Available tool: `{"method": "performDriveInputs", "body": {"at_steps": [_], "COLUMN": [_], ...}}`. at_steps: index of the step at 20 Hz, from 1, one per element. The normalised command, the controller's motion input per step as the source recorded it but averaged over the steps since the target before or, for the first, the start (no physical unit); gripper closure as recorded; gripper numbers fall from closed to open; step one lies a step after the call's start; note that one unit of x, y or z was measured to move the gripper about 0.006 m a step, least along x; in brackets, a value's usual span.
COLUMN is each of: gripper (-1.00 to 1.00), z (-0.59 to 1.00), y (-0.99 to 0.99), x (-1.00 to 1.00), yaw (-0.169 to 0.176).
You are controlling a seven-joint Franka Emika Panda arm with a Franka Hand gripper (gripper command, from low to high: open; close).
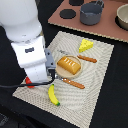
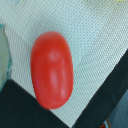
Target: Interact with the objects in diverse but meaningful ways.
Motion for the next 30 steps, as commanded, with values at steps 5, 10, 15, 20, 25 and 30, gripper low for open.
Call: {"method": "performDriveInputs", "body": {"at_steps": [5, 10, 15, 20, 25, 30], "gripper": [-1.00, -1.00, -1.00, -1.00, -1.00, -1.00], "z": [0.01, 0.00, 0.00, 0.06, 0.39, 0.36], "y": [-0.15, -0.23, -0.25, -0.39, -0.16, -0.13], "x": [0.63, 0.36, 0.17, 0.30, 0.75, 0.83], "yaw": [-0.205, -0.090, -0.057, -0.071, -0.068, -0.083]}}
